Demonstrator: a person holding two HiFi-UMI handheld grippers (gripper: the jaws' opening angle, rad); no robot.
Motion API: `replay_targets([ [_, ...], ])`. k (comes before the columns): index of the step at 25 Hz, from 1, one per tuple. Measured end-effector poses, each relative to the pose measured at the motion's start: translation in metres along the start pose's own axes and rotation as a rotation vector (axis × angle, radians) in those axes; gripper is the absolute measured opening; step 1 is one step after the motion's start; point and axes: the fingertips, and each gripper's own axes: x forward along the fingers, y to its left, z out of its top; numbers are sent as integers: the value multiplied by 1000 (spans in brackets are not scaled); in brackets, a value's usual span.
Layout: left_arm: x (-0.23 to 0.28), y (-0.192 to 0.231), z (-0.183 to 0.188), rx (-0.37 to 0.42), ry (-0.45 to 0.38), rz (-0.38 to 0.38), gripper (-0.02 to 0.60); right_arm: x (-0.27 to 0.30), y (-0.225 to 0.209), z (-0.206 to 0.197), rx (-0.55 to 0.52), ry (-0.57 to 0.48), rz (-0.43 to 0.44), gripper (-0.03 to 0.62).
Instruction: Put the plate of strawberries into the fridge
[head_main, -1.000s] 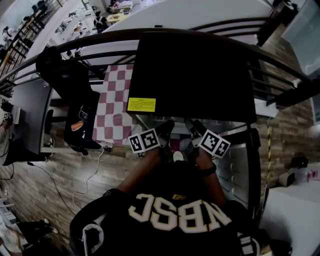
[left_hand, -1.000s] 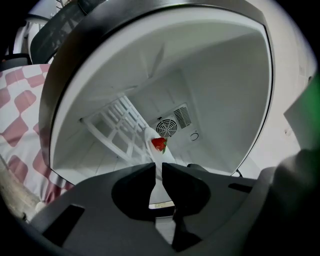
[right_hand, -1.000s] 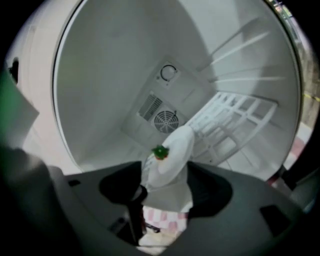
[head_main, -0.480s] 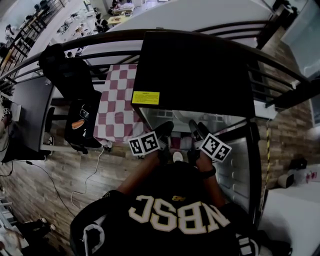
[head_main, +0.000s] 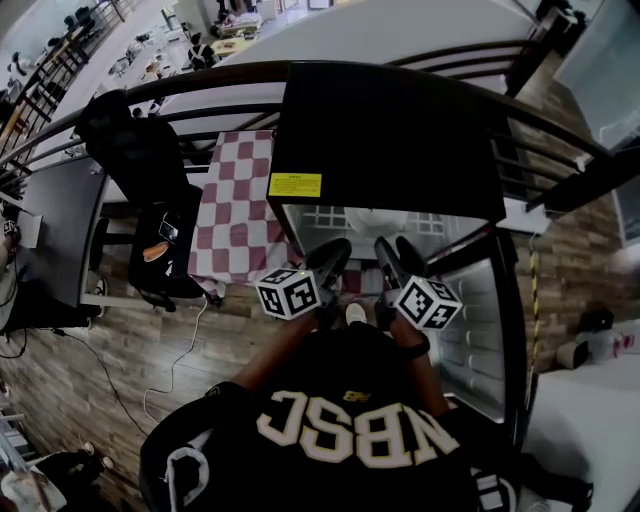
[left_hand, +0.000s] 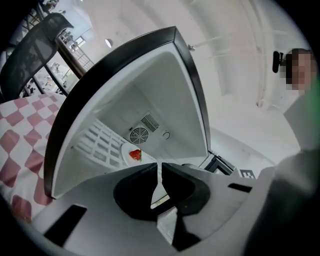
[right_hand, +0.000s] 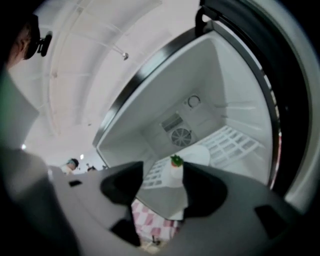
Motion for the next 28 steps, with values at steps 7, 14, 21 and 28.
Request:
replay_targets([
  [7,-12,-27,24,348,-68,9,31,-25,25,29,-276,-139,-67,130],
  [14,-25,-43,49,629,-137,96,17,-36,51,43,-525,-218,-116,38],
  [21,-37,-52,61,703,-206,139,15,-36,68,41,-574,-215,-93,20],
  [28,-29,-60,54,710,-180,121,17,-35,65,41,-593,-201,-108,20],
])
